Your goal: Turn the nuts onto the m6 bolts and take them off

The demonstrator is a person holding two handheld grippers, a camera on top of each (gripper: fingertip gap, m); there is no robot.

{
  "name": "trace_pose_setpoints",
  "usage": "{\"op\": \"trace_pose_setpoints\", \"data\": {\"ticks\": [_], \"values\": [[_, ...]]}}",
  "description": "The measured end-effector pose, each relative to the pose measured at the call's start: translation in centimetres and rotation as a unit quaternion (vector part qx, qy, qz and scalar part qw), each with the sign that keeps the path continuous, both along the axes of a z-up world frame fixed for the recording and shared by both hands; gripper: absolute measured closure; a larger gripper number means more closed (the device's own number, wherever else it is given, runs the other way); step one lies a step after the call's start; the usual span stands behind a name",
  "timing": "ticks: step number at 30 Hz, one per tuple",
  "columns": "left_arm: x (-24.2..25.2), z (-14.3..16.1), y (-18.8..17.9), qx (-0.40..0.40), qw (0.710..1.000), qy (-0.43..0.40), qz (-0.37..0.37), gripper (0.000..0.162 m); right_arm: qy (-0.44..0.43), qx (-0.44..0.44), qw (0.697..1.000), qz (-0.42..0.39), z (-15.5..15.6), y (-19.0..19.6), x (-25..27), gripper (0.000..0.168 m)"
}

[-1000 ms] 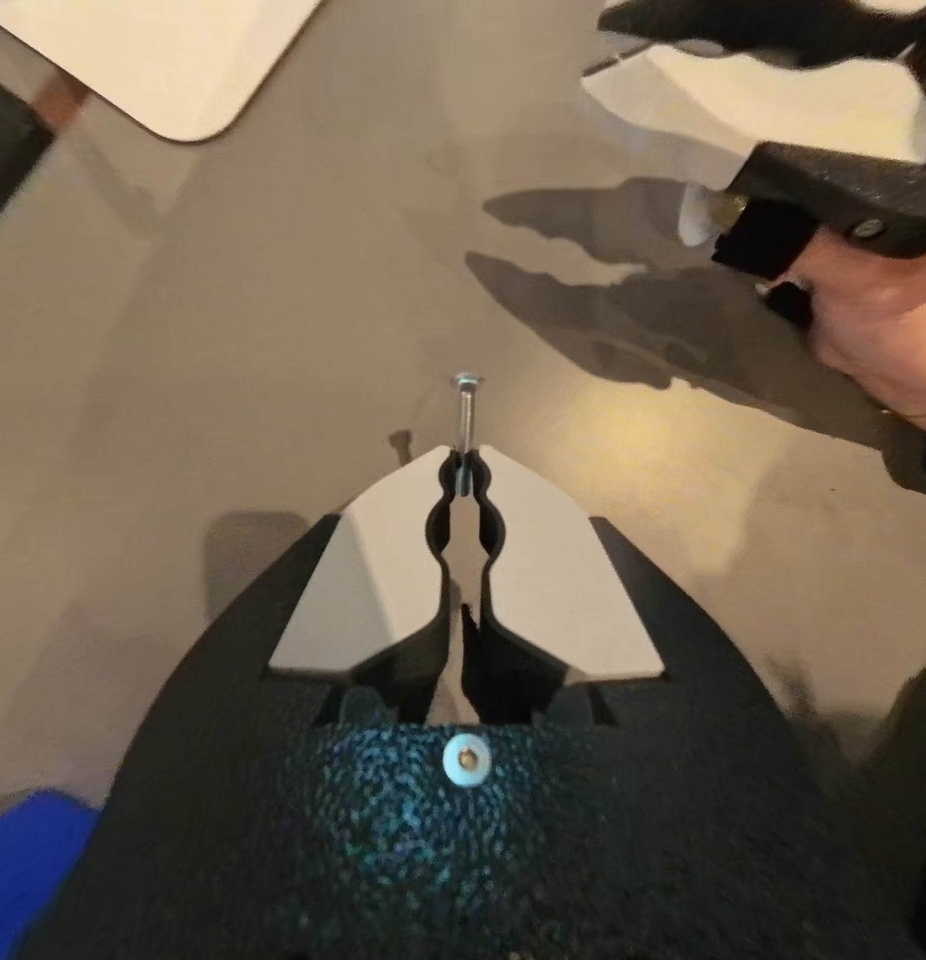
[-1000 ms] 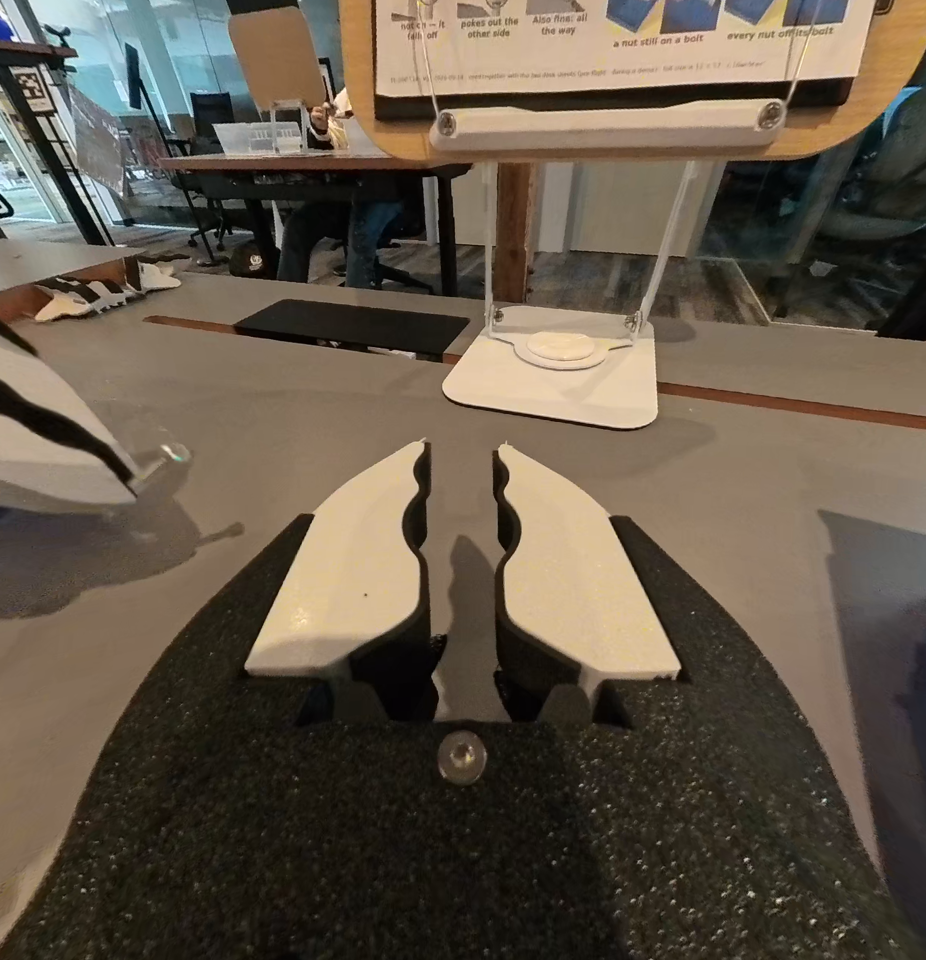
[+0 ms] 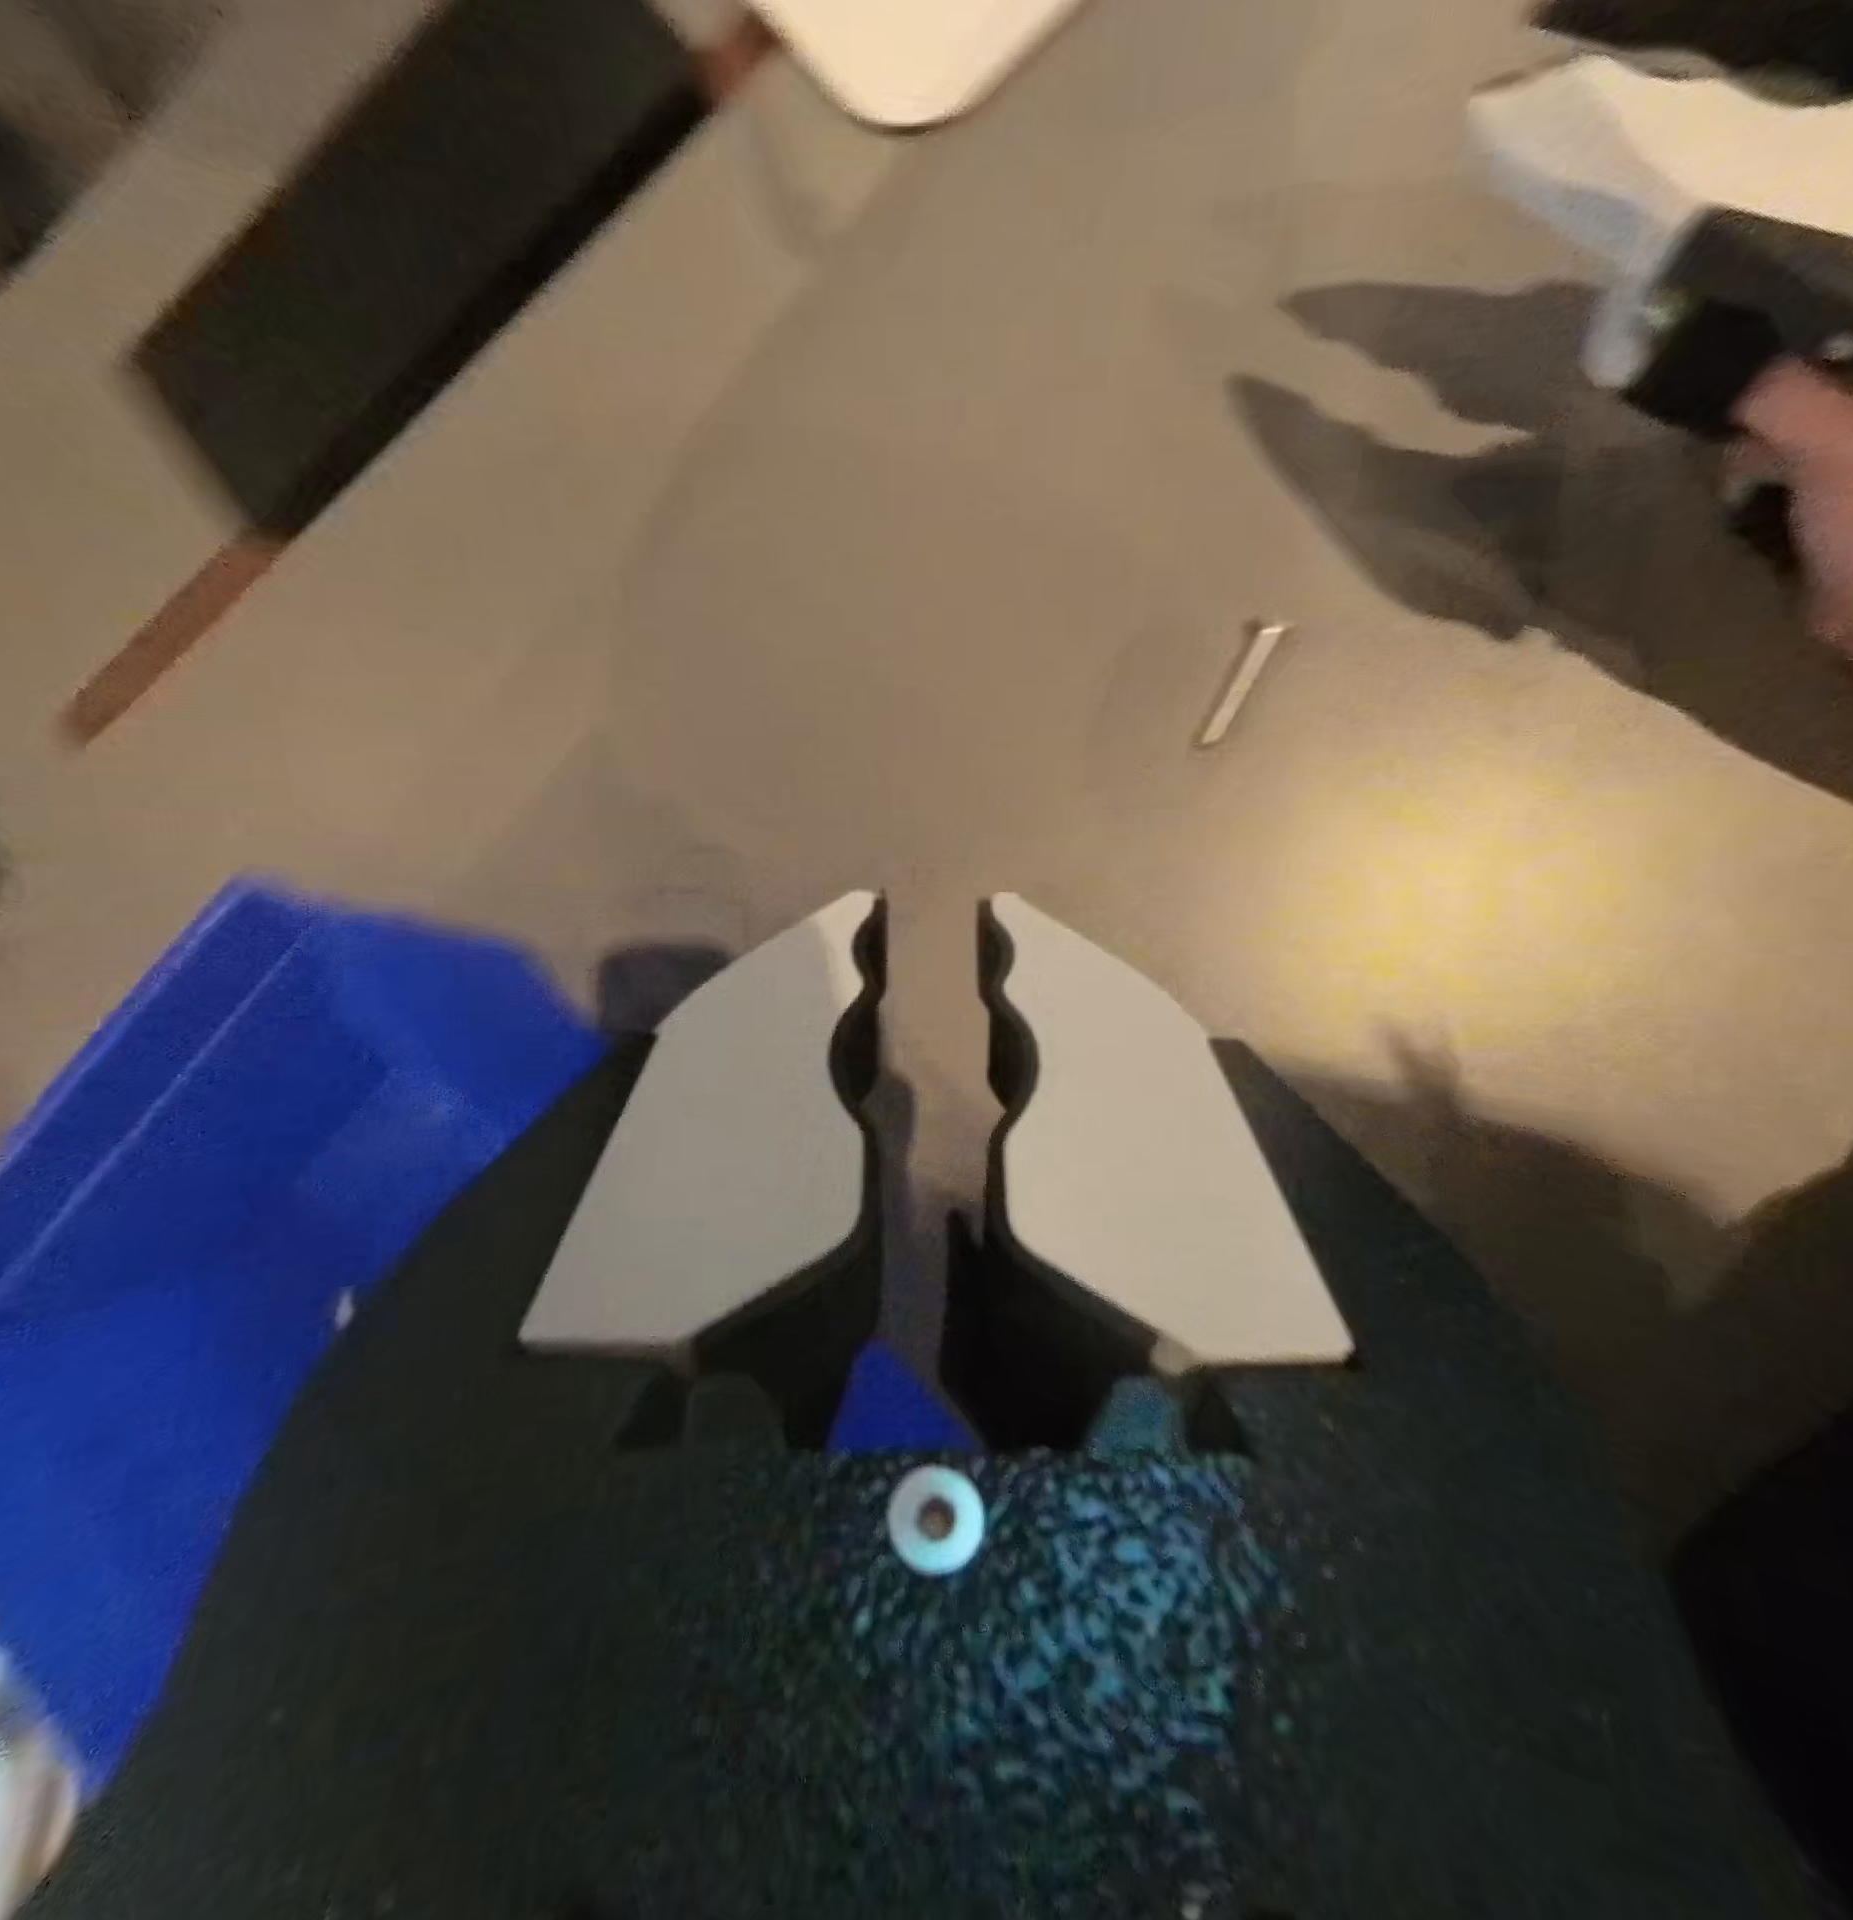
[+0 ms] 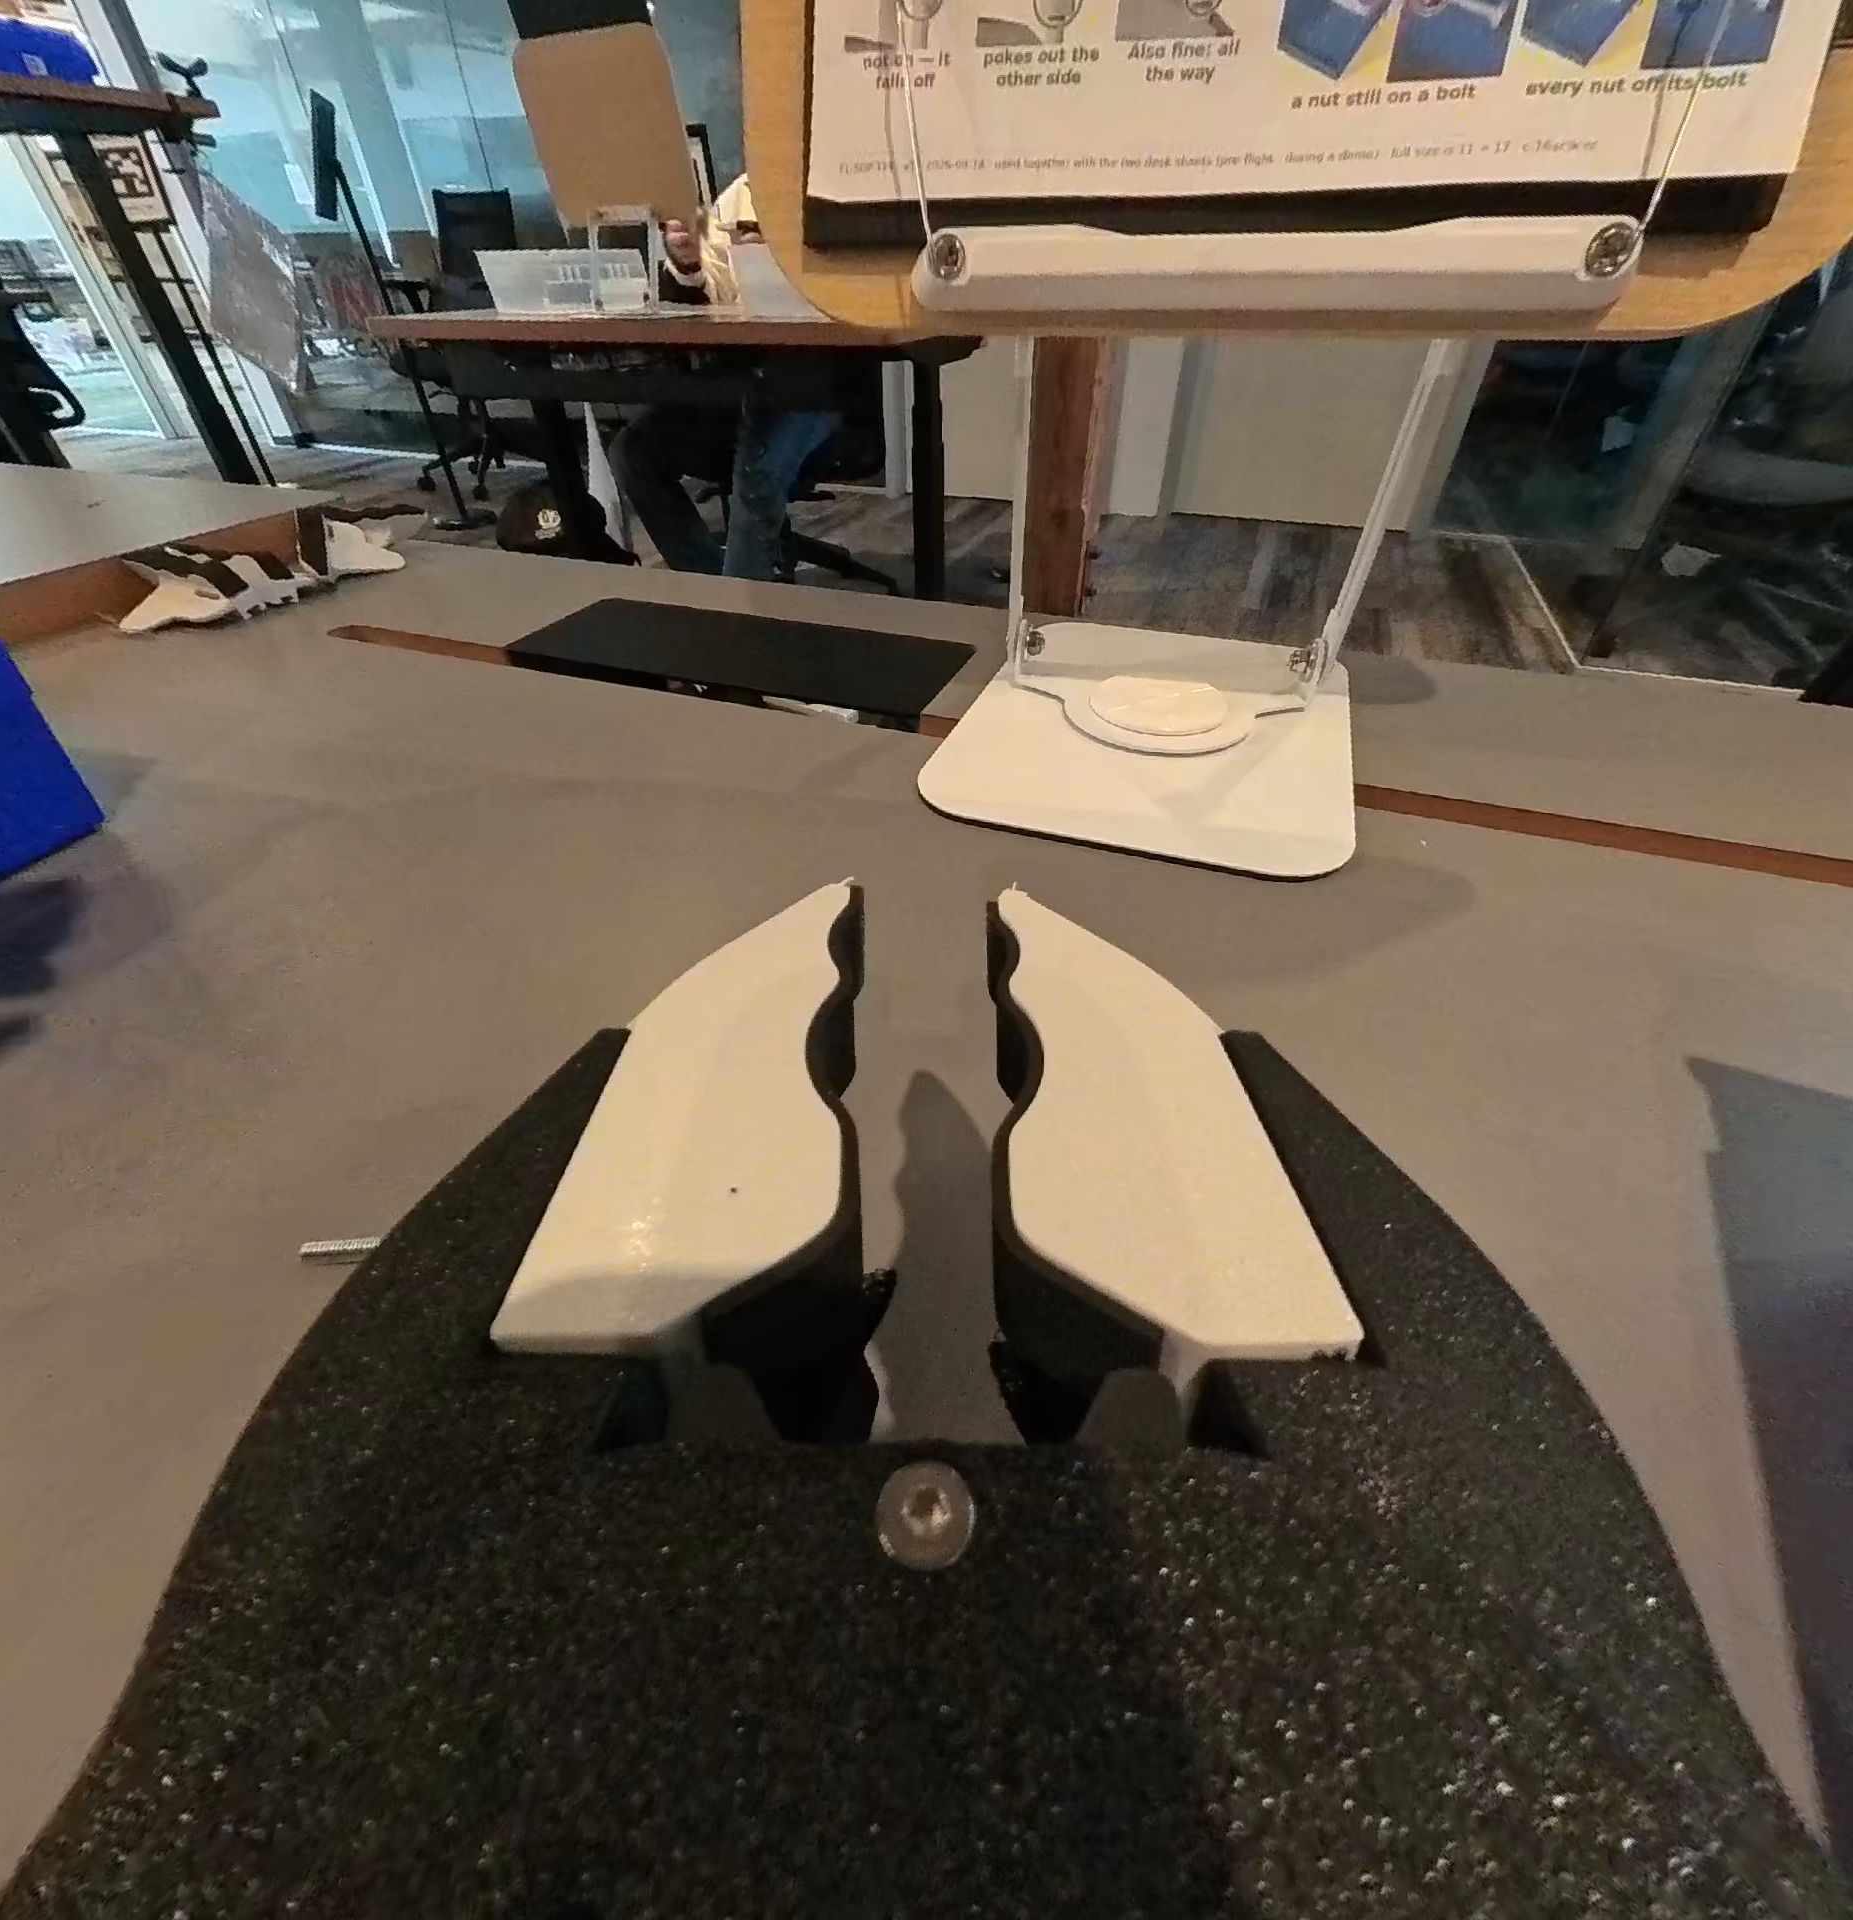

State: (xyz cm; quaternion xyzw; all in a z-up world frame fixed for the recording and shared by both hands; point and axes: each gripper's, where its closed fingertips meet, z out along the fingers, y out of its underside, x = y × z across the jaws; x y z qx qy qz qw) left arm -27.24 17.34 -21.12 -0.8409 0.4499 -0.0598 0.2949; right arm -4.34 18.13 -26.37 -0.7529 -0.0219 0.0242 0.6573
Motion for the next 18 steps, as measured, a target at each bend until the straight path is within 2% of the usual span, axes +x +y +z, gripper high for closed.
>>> {"op": "trace_pose_setpoints", "data": {"ticks": [2, 5, 8, 11, 14, 18], "values": [[-4.6, 1.6, 0.2, 0.022, 0.996, -0.009, 0.091, 0.146, 0.001, 0.0, 1.0, 0.0, 0.0, 0.0, 0.0, 0.146], [-11.1, 1.8, 0.1, 0.019, 0.978, -0.013, 0.207, 0.143, 0.001, 0.0, 1.0, 0.001, 0.0, 0.0, 0.0, 0.146], [-15.6, -0.3, -0.3, -0.045, 0.955, -0.041, 0.291, 0.148, -0.001, 0.0, 1.0, 0.001, 0.0, 0.0, 0.0, 0.146], [-18.8, -4.3, -1.1, -0.153, 0.917, -0.068, 0.363, 0.147, -0.001, 0.001, 1.0, 0.001, 0.0, 0.0, 0.0, 0.146], [-20.2, -7.9, -1.9, -0.242, 0.887, -0.07, 0.387, 0.141, -0.003, -0.001, 1.0, 0.002, 0.0, 0.0, -0.1, 0.146], [-21.1, -10.1, -1.2, -0.273, 0.872, -0.061, 0.402, 0.139, -0.007, 0.0, 1.0, 0.002, 0.0, 0.0, -0.2, 0.146]]}}
